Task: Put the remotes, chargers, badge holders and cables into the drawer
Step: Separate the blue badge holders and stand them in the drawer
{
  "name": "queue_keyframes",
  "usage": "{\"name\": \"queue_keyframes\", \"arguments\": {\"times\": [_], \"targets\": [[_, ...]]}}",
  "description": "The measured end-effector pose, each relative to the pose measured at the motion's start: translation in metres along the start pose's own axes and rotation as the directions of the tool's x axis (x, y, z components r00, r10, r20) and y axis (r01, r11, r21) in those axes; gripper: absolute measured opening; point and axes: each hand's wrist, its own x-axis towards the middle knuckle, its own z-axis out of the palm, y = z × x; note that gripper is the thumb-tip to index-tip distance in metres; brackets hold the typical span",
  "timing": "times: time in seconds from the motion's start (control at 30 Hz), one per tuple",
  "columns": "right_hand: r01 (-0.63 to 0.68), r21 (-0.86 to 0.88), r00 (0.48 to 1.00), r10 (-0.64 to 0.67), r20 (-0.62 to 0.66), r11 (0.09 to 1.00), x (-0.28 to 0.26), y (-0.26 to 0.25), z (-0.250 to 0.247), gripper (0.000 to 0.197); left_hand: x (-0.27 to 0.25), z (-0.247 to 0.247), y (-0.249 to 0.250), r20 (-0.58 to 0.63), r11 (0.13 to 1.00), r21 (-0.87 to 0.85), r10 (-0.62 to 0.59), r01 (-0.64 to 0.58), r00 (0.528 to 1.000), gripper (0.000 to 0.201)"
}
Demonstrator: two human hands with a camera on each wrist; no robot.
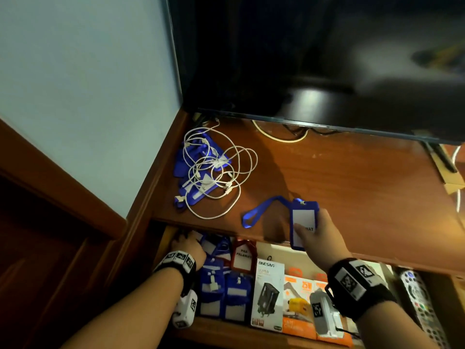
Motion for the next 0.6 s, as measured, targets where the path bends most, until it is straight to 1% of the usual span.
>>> {"name": "queue_keyframes", "arguments": {"times": [0.07, 0.13, 0.17, 0.2, 0.23, 0.3, 0.33, 0.47, 0.6], "targets": [[0.017, -0.007, 1.0, -0.017, -0.008, 1.0, -0.007, 0.003, -0.004, 0.026, 0.012, 0.005, -0.002, -0.003, 1.0, -0.004, 0.011, -0.011, 1.0, 0.077], [0.024, -0.011, 1.0, -0.025, -0.012, 1.0, -0.013, 0.008, -0.006, 0.025, 0.023, 0.012, -0.006, 0.004, 0.998, -0.061, -0.032, 0.033, 0.999, 0.094], [0.02, -0.013, 1.0, -0.021, -0.013, 1.0, -0.016, 0.011, -0.007, 0.025, 0.025, 0.014, -0.006, 0.012, 0.995, -0.093, -0.033, 0.034, 0.999, 0.099], [0.012, -0.018, 1.0, -0.013, -0.009, 1.0, -0.017, 0.012, -0.007, 0.024, 0.025, 0.013, -0.005, 0.028, 0.992, -0.122, -0.017, 0.021, 0.999, 0.096], [0.003, -0.024, 1.0, -0.003, -0.002, 1.0, -0.019, 0.015, -0.007, 0.024, 0.024, 0.01, -0.004, 0.045, 0.988, -0.154, 0.006, 0.001, 0.999, 0.084], [-0.002, -0.032, 1.0, 0.002, 0.015, 0.999, -0.022, 0.018, -0.005, 0.025, 0.028, 0.006, -0.002, 0.051, 0.975, -0.223, 0.04, -0.027, 0.998, 0.052], [-0.001, -0.032, 1.0, 0.002, 0.024, 0.999, -0.023, 0.018, -0.005, 0.024, 0.03, 0.005, -0.001, 0.05, 0.967, -0.254, 0.044, -0.03, 0.998, 0.044], [0.014, -0.043, 0.997, -0.011, 0.074, 0.999, -0.026, 0.016, -0.004, 0.021, 0.031, 0.003, 0.001, 0.016, 0.921, -0.389, 0.039, -0.03, 0.999, 0.032], [0.038, -0.035, 0.995, -0.034, 0.092, 0.999, -0.023, 0.011, -0.005, 0.023, 0.035, 0.009, -0.004, -0.005, 0.865, -0.501, -0.027, 0.021, 1.0, 0.034]]}}
